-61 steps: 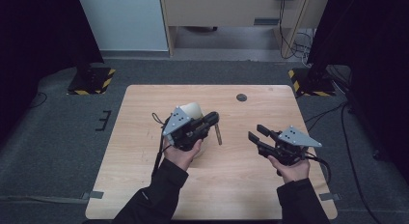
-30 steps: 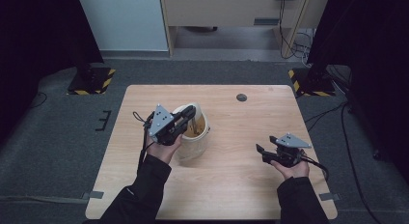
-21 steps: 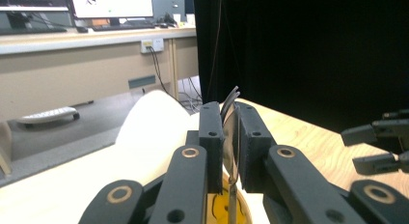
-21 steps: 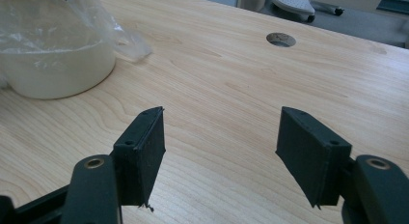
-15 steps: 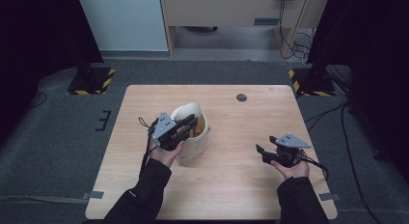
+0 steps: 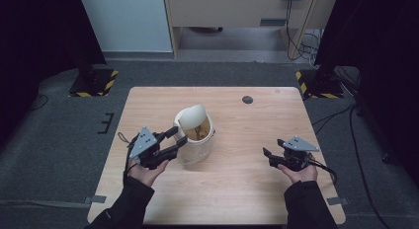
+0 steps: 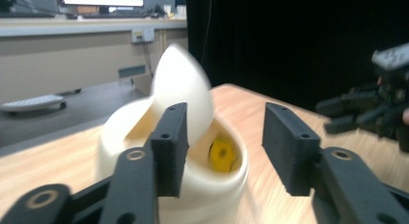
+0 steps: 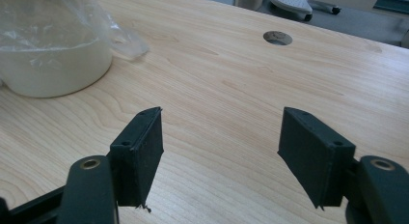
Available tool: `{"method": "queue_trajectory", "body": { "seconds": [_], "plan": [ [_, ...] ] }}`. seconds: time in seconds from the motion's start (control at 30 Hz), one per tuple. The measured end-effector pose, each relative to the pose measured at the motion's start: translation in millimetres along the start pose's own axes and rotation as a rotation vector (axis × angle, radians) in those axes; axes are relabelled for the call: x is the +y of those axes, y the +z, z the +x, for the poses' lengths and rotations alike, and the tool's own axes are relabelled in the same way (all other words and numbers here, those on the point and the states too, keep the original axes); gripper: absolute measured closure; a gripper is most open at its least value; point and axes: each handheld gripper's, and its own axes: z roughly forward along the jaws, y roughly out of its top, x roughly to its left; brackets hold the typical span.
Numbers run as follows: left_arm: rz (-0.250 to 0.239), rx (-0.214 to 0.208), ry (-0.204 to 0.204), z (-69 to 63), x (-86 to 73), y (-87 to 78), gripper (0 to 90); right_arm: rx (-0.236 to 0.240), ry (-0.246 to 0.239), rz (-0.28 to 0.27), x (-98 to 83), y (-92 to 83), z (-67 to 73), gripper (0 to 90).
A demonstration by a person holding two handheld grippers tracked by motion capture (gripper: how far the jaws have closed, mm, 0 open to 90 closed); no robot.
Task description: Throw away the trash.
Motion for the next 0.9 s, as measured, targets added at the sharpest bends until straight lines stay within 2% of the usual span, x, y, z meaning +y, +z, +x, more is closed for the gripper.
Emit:
{"method": "queue_trajectory", "body": {
  "seconds": [0.03, 0.1, 0.13, 0.17, 0.3, 0.33, 0.37, 0.43, 0.47, 0.5, 0.6, 0.63, 0.67, 0.7, 0.73, 0.83, 0.87, 0.9],
  "plan": [
    [0.0, 0.0, 0.0, 0.0, 0.0, 0.0, 48.1, 0.0, 0.0, 0.0, 0.0, 0.0, 0.0, 31.9],
    [0.048, 0.032, -0.03, 11.1, -19.2, -16.1, 43.2, -0.005, 0.011, -0.001, -0.9, 0.1, -0.8, 31.3],
    [0.048, 0.032, -0.03, 11.1, -19.2, -16.1, 40.1, -0.005, 0.011, -0.001, -0.9, 0.1, -0.8, 31.3],
    [0.069, 0.046, -0.041, 15.5, -26.5, -20.3, 40.1, -0.007, 0.014, 0.001, -1.1, 0.0, -1.3, 31.0],
    [0.209, 0.11, -0.114, 37.4, -56.3, -30.9, 25.9, -0.014, 0.018, 0.014, -3.0, 0.9, -3.1, 28.6],
    [0.254, 0.13, -0.119, 43.0, -63.0, -32.4, 25.9, -0.014, 0.018, 0.014, -3.0, 0.9, -3.1, 28.6],
    [0.295, 0.15, -0.118, 48.2, -69.3, -33.1, 23.8, -0.015, 0.016, 0.022, -3.5, 1.3, -3.7, 28.3],
    [0.368, 0.19, -0.091, 58.7, -79.1, -34.0, 22.0, -0.022, 0.01, 0.036, -5.1, 2.5, -5.2, 27.6],
    [0.393, 0.214, -0.078, 63.5, -82.1, -34.3, 21.3, -0.028, 0.01, 0.048, -6.2, 3.1, -6.3, 27.4],
    [0.413, 0.237, -0.076, 68.1, -84.4, -34.5, 16.7, -0.038, 0.014, 0.069, -9.0, 4.5, -9.7, 26.5],
    [0.478, 0.29, -0.084, 83.6, -92.6, -36.0, 14.8, -0.057, 0.039, 0.093, -14.3, 7.3, -15.7, 25.2],
    [0.478, 0.29, -0.084, 83.6, -92.6, -36.0, 14.0, -0.057, 0.039, 0.093, -14.3, 7.3, -15.7, 25.2],
    [0.498, 0.3, -0.086, 86.8, -95.1, -36.1, 14.0, -0.064, 0.048, 0.105, -16.2, 8.4, -17.9, 24.2],
    [0.543, 0.311, -0.094, 92.2, -100.3, -35.9, 13.7, -0.075, 0.062, 0.13, -20.9, 11.2, -22.4, 23.3],
    [0.543, 0.311, -0.094, 92.2, -100.3, -35.9, 13.6, -0.075, 0.062, 0.13, -20.9, 11.2, -22.4, 23.3],
    [0.594, 0.315, -0.1, 97.9, -106.4, -35.3, 12.6, -0.091, 0.078, 0.166, -26.6, 14.6, -28.3, 21.9],
    [0.63, 0.314, -0.097, 99.7, -109.8, -34.3, 12.5, -0.095, 0.089, 0.178, -28.9, 15.8, -31.6, 20.7],
    [0.63, 0.314, -0.097, 99.7, -109.8, -34.3, 12.4, -0.095, 0.089, 0.178, -28.9, 15.8, -31.6, 20.7]
  ]
}}
